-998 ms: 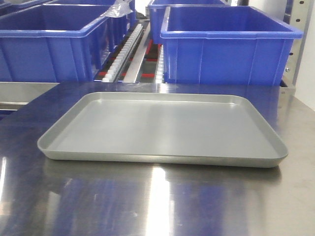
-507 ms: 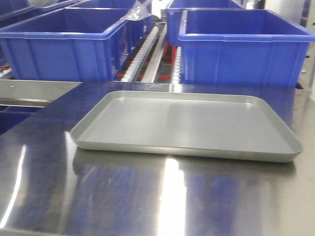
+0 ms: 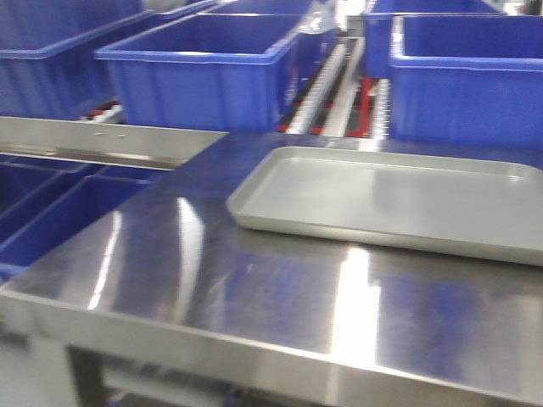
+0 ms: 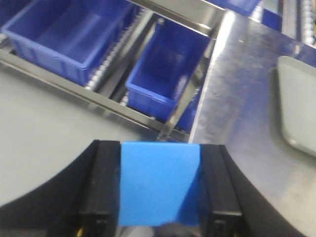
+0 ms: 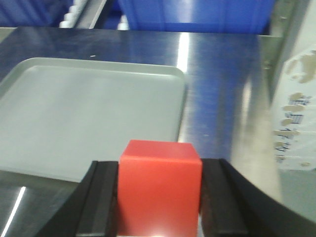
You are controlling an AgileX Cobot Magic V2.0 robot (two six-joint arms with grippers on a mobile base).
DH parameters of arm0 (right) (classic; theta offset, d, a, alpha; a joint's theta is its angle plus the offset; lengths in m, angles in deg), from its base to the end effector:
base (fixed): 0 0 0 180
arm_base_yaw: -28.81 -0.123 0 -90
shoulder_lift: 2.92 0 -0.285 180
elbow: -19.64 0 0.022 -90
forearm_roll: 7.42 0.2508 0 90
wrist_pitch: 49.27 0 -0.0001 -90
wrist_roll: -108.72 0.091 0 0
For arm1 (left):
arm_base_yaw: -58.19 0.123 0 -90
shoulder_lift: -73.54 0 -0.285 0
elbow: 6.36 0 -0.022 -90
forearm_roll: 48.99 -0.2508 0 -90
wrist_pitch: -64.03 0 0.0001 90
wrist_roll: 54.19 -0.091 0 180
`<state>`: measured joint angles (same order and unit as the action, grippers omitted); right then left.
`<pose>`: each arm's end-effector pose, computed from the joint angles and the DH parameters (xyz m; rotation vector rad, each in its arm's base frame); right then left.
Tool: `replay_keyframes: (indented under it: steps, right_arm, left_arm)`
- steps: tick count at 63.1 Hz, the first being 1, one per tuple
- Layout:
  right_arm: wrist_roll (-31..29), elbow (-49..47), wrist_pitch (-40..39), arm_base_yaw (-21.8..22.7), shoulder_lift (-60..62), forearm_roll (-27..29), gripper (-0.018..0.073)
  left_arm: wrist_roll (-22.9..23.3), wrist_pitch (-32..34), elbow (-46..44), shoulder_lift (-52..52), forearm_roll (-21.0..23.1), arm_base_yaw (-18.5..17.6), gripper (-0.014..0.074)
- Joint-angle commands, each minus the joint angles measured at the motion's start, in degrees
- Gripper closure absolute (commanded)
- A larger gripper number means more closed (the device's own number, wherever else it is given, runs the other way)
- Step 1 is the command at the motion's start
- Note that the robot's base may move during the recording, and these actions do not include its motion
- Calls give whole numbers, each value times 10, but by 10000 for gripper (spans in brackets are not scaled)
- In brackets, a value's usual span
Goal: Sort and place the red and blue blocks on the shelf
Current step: 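Drive the base away from the table carrying both cubes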
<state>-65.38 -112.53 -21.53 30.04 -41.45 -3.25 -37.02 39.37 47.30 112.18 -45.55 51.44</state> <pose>0.1090 0.0007 0.3013 0.1661 1.9854 0.1279 0.1089 -0.0152 0.2716 -0.2268 2.0431 -0.3200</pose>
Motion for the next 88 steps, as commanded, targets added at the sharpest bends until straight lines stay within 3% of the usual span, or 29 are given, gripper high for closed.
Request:
replay_keyframes:
  steps: [1,88]
  right_arm:
    - [-1,-14,-44,3,0,-4,510]
    - [-1,-14,-44,3,0,-4,510]
  left_arm:
    - [4,49,-16,0,0,1,472]
    - [4,49,-16,0,0,1,472]
